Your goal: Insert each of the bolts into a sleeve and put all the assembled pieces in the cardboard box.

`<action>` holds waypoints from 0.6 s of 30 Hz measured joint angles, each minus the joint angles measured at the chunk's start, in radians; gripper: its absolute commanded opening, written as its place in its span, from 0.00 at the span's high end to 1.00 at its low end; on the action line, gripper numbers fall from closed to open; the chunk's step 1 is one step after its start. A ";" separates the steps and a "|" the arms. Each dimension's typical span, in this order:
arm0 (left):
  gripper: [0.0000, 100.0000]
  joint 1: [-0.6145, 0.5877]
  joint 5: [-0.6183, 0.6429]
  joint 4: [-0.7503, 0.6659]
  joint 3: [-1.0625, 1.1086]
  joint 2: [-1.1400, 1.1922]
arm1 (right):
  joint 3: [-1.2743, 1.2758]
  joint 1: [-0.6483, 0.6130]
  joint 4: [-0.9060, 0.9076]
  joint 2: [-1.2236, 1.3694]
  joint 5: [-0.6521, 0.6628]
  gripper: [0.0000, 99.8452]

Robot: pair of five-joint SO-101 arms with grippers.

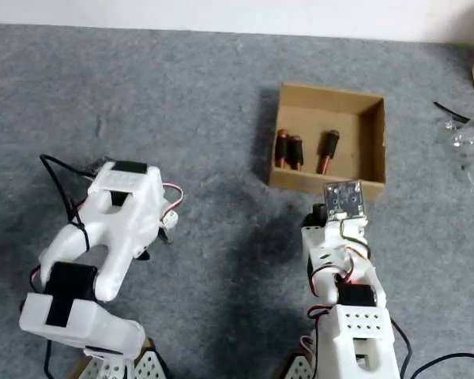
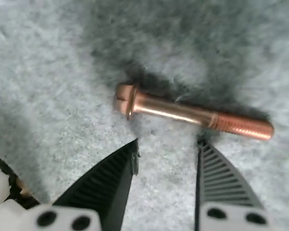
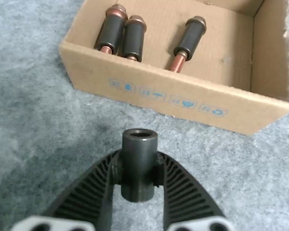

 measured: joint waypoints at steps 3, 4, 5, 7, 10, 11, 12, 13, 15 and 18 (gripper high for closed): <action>0.80 -0.009 0.000 -0.021 0.003 0.000 | 0.000 0.000 0.000 0.000 0.000 1.00; 0.80 -0.023 0.000 -0.035 0.005 0.000 | 0.000 0.000 0.000 0.000 0.000 1.00; 0.80 -0.040 0.000 -0.052 0.005 0.000 | 0.000 0.000 0.000 0.000 0.000 1.00; 0.80 -0.075 0.000 -0.098 0.005 0.000 | 0.000 0.000 0.000 0.000 0.000 1.00; 0.80 -0.117 0.000 -0.144 0.006 0.000 | 0.000 0.000 0.000 0.000 0.000 1.00; 0.80 -0.121 0.000 -0.152 0.006 0.000 | 0.000 0.000 0.000 0.000 0.000 1.00; 0.80 -0.127 0.000 -0.158 0.006 0.000 | 0.000 0.000 0.000 0.000 0.000 1.00; 0.80 -0.130 0.000 -0.164 0.006 0.000 | 0.000 0.000 0.000 0.000 0.000 1.00; 0.80 -0.130 0.000 -0.170 0.006 0.000 | 0.000 0.000 0.000 0.000 0.000 1.00; 0.80 -0.132 0.000 -0.176 0.006 0.000 | 0.000 0.000 0.000 0.000 0.000 1.00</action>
